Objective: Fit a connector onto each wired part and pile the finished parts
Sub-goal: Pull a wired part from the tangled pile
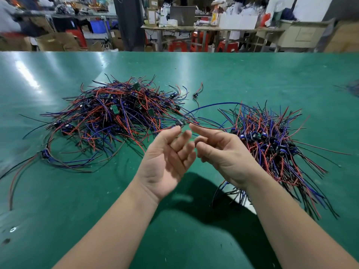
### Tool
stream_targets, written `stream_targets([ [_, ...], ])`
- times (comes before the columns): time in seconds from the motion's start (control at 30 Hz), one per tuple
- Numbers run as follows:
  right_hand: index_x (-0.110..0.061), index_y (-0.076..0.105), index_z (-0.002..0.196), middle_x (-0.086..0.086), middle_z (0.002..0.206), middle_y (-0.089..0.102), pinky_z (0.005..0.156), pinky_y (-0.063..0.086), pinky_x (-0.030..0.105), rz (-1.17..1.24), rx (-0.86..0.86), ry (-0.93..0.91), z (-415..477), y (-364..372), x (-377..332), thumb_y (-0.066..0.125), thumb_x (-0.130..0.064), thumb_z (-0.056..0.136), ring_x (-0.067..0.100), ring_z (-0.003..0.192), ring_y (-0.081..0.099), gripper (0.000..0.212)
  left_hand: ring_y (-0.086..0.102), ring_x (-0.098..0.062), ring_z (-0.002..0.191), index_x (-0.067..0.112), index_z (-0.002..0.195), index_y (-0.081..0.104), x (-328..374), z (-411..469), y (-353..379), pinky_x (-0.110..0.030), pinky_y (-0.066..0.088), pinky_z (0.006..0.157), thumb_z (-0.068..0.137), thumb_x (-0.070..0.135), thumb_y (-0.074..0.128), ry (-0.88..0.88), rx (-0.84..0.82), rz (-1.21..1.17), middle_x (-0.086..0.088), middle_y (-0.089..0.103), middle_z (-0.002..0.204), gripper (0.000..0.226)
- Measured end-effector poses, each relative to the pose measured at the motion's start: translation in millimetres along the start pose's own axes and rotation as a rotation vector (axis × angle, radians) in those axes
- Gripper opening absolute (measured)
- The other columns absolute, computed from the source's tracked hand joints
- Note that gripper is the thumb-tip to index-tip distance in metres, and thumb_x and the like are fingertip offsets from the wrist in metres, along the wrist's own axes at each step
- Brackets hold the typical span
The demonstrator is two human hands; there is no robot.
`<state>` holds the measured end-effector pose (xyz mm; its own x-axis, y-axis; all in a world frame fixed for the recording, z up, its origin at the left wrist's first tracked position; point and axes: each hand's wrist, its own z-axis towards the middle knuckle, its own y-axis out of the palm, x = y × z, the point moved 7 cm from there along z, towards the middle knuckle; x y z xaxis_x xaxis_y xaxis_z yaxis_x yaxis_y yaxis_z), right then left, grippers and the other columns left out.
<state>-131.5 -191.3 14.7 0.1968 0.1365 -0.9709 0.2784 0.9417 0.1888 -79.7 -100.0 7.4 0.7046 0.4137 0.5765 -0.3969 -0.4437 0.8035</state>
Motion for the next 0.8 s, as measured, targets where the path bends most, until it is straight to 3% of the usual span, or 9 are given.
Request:
stream_targets([
  [0.17,-0.022,0.077,0.095,-0.001,0.074,0.061,0.066,0.037,0.021,0.236,0.066,0.006,2.7,-1.7,-4.0,0.072,-0.023,0.061,0.015,0.072,0.046,0.034,0.046,-0.005,0.049,0.024,0.066,0.060,-19.1,-2.3,6.1,-0.019,0.038,0.053,0.070,0.019,0.069,-0.006,-0.061,0.375,0.008,0.058,0.060,0.012],
  [0.37,-0.017,0.077,0.070,-0.004,0.060,0.061,0.048,0.043,0.013,0.300,0.157,-0.003,-0.4,-15.3,-13.3,0.073,-0.024,0.054,0.003,0.047,0.051,0.018,0.045,-0.008,0.050,0.026,0.058,0.062,-14.9,1.0,6.0,-0.020,0.040,0.055,0.070,0.020,0.072,0.176,-0.075,0.626,0.006,0.054,0.057,0.016],
  [0.43,-0.018,0.075,0.064,-0.005,0.060,0.063,0.048,0.046,0.012,0.295,0.199,0.004,-0.4,-20.8,-13.8,0.071,-0.024,0.058,0.003,0.049,0.055,0.009,0.050,-0.007,0.056,0.030,0.070,0.065,-5.1,-3.3,10.1,-0.018,0.044,0.057,0.072,0.017,0.073,0.391,-0.101,0.816,0.008,0.061,0.064,0.015],
  [0.5,-0.018,0.073,0.063,-0.003,0.064,0.066,0.049,0.047,0.012,0.308,0.216,0.002,0.2,-26.1,-15.0,0.064,-0.021,0.068,0.004,0.052,0.058,0.011,0.055,-0.005,0.065,0.029,0.086,0.067,7.6,-14.6,20.2,-0.016,0.045,0.063,0.078,0.010,0.070,0.743,-0.134,1.144,0.011,0.066,0.080,0.021],
  [0.57,-0.016,0.072,0.064,0.001,0.067,0.067,0.049,0.048,0.013,0.326,0.218,0.008,-0.1,-32.2,-17.3,0.058,-0.022,0.075,0.007,0.056,0.061,0.019,0.058,-0.008,0.077,0.014,0.098,0.068,11.5,-26.2,31.1,-0.019,0.047,0.071,0.083,0.000,0.065,1.059,-0.201,1.409,0.004,0.065,0.089,0.020],
  [0.63,-0.017,0.072,0.066,0.002,0.066,0.066,0.051,0.049,0.014,0.313,0.199,0.022,-2.1,-38.0,-20.4,0.055,-0.025,0.078,0.009,0.055,0.061,0.023,0.058,-0.011,0.083,0.007,0.099,0.067,10.1,-29.8,31.8,-0.020,0.047,0.075,0.085,-0.004,0.060,1.186,-0.187,1.516,-0.001,0.063,0.090,0.018],
  [0.7,-0.018,0.073,0.068,0.000,0.064,0.063,0.051,0.046,0.014,0.246,0.156,0.031,-3.8,-40.5,-23.9,0.054,-0.025,0.080,0.008,0.054,0.059,0.024,0.060,-0.009,0.080,0.012,0.097,0.067,11.7,-25.1,25.7,-0.017,0.048,0.073,0.086,0.004,0.062,1.091,-0.080,1.446,0.003,0.065,0.087,0.015],
  [0.77,-0.016,0.073,0.071,0.001,0.063,0.063,0.046,0.041,0.012,0.152,0.120,0.032,-4.6,-39.8,-24.2,0.055,-0.023,0.080,0.009,0.053,0.058,0.021,0.066,-0.012,0.070,0.021,0.088,0.068,9.8,-13.4,11.5,-0.022,0.054,0.064,0.085,0.025,0.066,0.740,0.011,1.173,0.004,0.069,0.077,0.005],
  [0.8,-0.014,0.072,0.073,0.002,0.063,0.064,0.041,0.039,0.012,0.108,0.110,0.036,-4.7,-38.1,-22.9,0.057,-0.022,0.080,0.009,0.051,0.059,0.018,0.067,-0.015,0.063,0.021,0.081,0.069,3.3,-7.5,5.8,-0.025,0.055,0.060,0.082,0.036,0.070,0.543,0.018,1.023,0.000,0.071,0.072,0.015],
])
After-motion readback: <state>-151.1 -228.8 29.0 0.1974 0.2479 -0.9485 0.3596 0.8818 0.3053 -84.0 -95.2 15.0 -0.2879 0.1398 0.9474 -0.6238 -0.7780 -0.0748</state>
